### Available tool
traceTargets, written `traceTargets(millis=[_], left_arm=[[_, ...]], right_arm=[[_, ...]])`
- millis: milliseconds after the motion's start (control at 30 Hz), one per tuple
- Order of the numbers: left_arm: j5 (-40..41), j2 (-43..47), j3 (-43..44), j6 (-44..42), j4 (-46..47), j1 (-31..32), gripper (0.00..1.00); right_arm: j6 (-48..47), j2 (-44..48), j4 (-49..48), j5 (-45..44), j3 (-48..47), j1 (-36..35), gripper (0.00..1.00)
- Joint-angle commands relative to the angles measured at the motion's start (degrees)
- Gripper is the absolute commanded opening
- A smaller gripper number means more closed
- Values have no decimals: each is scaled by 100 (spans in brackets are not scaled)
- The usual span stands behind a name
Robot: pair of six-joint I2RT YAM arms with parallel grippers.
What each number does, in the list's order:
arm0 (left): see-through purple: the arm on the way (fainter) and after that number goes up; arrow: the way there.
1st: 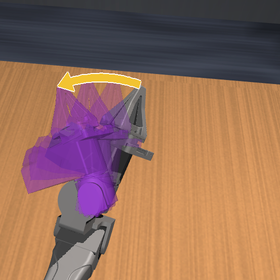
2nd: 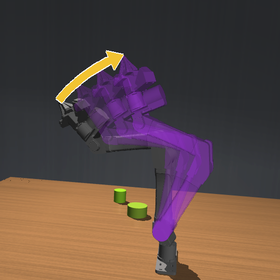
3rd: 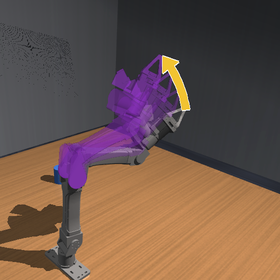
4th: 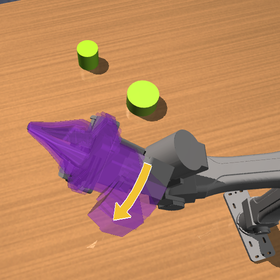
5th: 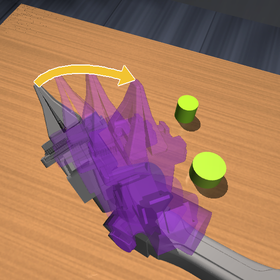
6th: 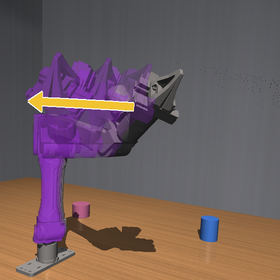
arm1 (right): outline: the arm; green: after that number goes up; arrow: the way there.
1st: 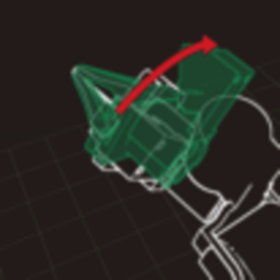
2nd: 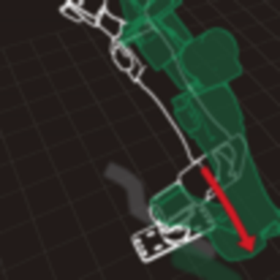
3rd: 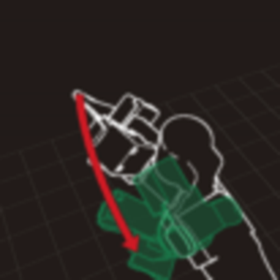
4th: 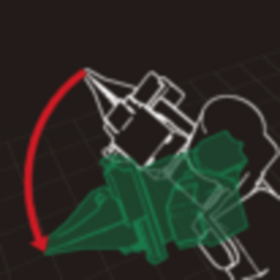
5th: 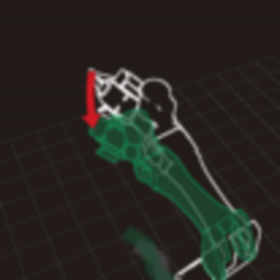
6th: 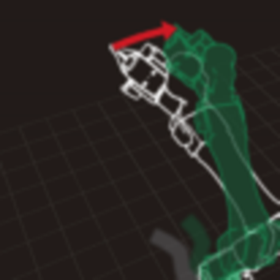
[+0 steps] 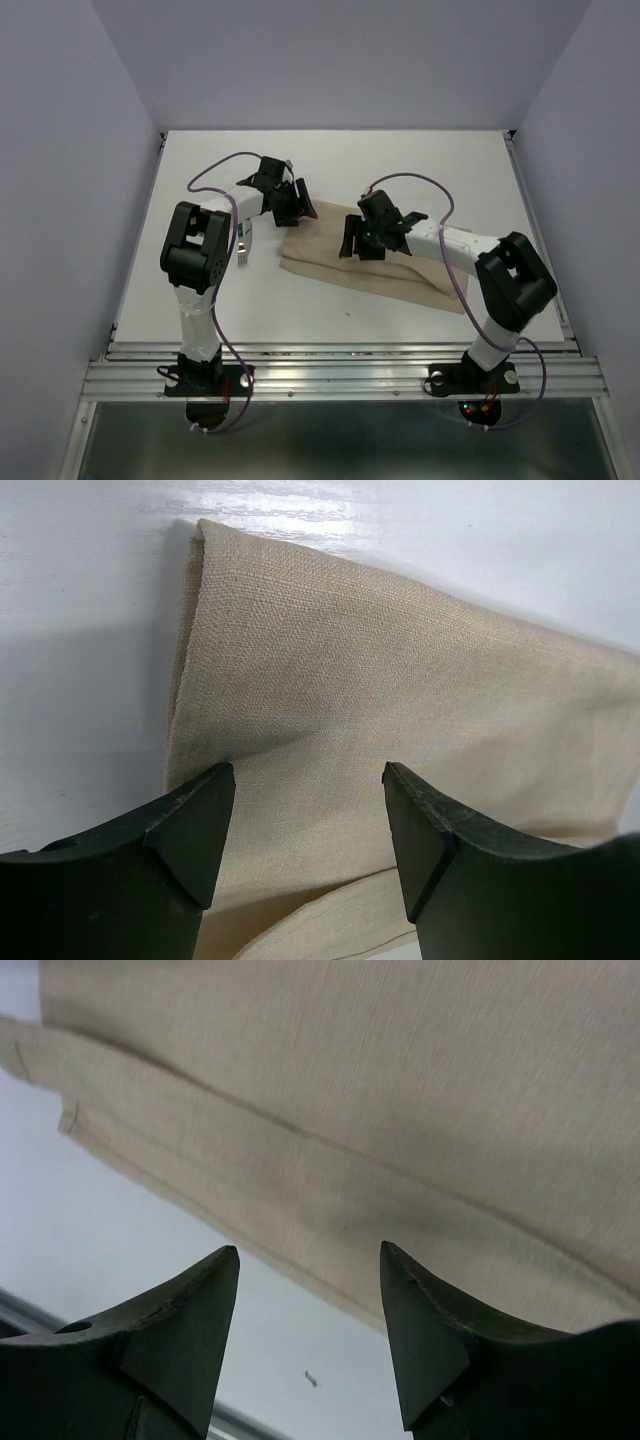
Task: Fold the napkin into a case and place the utensils inside
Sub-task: Smooth out the rectangle-folded napkin at the center of the board.
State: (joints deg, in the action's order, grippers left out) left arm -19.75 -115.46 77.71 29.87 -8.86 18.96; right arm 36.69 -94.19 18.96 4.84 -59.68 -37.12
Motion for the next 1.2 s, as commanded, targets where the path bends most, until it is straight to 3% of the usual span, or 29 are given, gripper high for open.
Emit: traceTargets(millis=[0,200,433,800,1167], left_arm=[[208,-82,-186,-192,-309,-68,72],[199,-47,-151,-218,-335,-77,72],[164,-117,-90,-201,-335,-77,72],[199,-179,-116,-157,-300,-77,72],[199,-205,-81,-139,-309,-77,72]], right_arm=[[-3,-678,-261,-81,-719,74,66],[-179,-1259,-402,421,-1002,74,69],[-355,-1189,-411,922,-651,74,69],[-864,-504,-95,1431,105,-234,70],[-1234,14,485,1555,220,-665,70]])
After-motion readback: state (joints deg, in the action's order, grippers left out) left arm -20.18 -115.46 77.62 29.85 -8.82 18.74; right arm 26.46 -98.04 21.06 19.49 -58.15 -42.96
